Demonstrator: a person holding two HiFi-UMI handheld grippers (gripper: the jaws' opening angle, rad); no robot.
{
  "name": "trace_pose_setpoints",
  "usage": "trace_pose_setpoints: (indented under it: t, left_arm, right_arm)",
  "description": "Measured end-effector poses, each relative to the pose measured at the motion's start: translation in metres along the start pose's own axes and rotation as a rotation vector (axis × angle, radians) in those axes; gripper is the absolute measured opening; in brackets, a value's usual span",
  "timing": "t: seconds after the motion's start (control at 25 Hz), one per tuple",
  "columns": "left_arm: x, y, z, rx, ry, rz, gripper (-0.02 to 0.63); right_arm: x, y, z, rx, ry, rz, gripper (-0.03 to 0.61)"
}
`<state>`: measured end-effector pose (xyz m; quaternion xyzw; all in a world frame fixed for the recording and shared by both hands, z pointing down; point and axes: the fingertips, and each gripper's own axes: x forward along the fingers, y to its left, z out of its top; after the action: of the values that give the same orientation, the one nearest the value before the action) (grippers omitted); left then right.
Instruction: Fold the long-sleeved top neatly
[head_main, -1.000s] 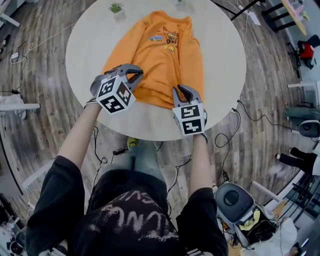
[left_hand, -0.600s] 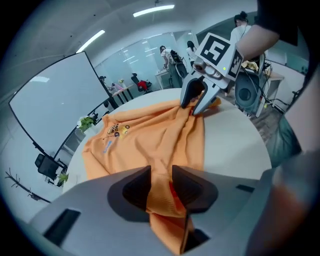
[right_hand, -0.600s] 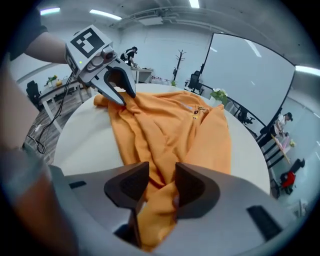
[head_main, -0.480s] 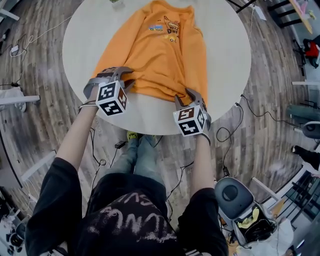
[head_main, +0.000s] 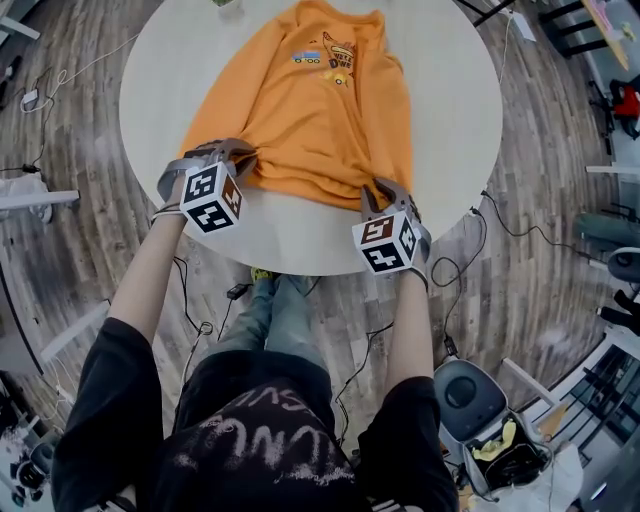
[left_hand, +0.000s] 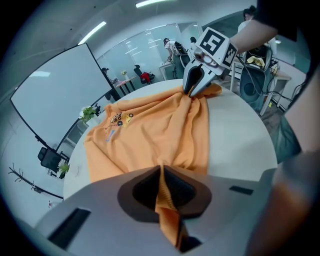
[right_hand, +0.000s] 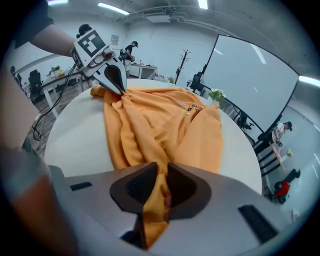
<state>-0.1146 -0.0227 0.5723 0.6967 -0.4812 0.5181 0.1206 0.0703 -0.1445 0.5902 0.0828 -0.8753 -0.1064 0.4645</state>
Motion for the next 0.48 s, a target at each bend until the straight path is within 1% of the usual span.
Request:
trace_pose_setpoints:
  t: [0.12, 0.32, 0.48]
  left_arm:
    - [-0.006, -0.004, 0.002, -0.01, -0.017, 0.001, 0.029]
    - [-0.022, -0.002, 0.005, -0.01, -0.047, 0.023, 0.028]
    - [-0.036, -0.002, 0.015, -0.003, -0.067, 0.047, 0.028]
  right_arm:
    - [-0.003, 0.005, 0.001, -0.019, -0.017, -0.006, 0.042]
    - [-0.017, 0.008, 0.012, -0.056, -0.046, -0.021, 0.034]
    - [-0.032, 0.008, 0.019, -0.09, -0.074, -0.039, 0.031]
